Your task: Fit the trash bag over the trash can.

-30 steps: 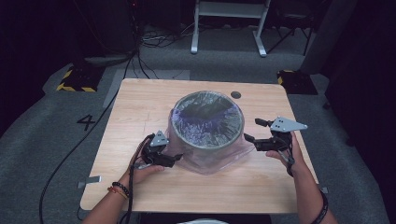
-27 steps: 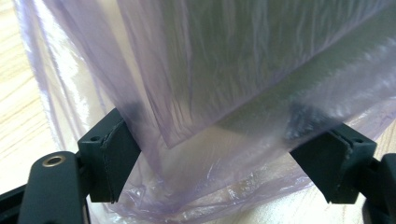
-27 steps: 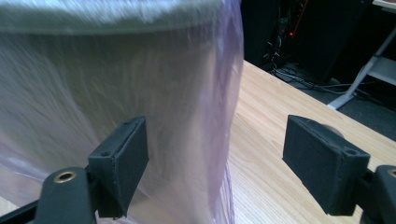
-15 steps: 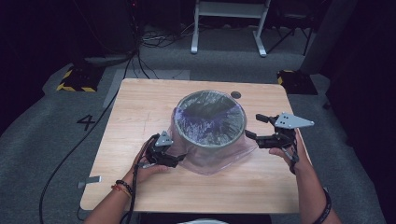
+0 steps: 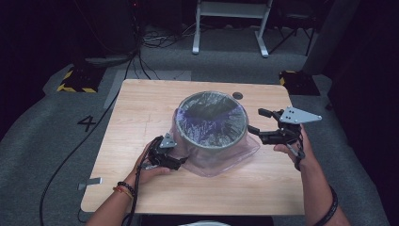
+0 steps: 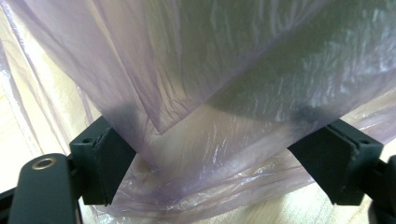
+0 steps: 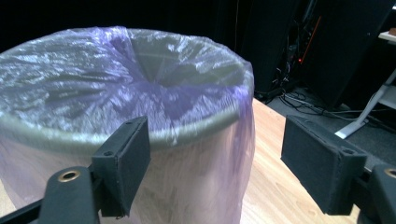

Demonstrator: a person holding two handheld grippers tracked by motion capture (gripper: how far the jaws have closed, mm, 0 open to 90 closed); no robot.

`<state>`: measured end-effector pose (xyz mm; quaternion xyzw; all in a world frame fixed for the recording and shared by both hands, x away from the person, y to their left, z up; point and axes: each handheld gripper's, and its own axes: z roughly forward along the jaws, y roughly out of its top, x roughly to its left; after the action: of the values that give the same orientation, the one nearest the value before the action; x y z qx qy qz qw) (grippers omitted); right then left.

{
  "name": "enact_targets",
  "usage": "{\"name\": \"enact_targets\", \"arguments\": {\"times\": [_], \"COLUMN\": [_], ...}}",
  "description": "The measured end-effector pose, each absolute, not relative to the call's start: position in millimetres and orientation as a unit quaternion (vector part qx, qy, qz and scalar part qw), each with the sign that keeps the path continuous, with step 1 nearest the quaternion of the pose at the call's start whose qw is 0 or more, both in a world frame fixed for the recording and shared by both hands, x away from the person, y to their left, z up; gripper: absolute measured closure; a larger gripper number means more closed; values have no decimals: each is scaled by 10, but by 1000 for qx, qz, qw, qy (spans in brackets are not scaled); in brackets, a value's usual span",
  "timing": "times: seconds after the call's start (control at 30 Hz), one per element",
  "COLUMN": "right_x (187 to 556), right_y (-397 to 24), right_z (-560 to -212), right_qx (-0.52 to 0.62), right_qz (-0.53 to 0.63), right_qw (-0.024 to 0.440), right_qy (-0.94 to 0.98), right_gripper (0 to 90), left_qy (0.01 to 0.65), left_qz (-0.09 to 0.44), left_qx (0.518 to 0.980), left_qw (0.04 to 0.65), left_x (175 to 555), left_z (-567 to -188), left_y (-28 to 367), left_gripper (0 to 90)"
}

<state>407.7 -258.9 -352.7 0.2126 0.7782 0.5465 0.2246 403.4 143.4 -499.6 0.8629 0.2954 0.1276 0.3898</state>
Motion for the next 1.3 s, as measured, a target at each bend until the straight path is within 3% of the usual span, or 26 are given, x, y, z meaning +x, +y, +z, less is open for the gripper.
{"name": "enact_targets", "arguments": {"times": [0.47, 1.1, 1.3], "right_x": [4105, 4224, 4343], "right_y": [-2434, -2056, -1913], "right_z": [-3368, -3214, -3232], "right_qx": [201, 183, 192], "right_qz": [548, 525, 506], "right_qw": [217, 212, 206], "right_qy": [783, 804, 815], "right_gripper": [240, 245, 245], "left_qy": [304, 292, 282], "left_qz": [130, 190, 170], "left_qx": [852, 831, 832], "left_qw": [406, 435, 446], "left_x": [3988, 3732, 3681], "left_z": [-4915, -4630, -4554], "left_y": [1541, 1524, 1508], "left_gripper": [157, 155, 155]}}
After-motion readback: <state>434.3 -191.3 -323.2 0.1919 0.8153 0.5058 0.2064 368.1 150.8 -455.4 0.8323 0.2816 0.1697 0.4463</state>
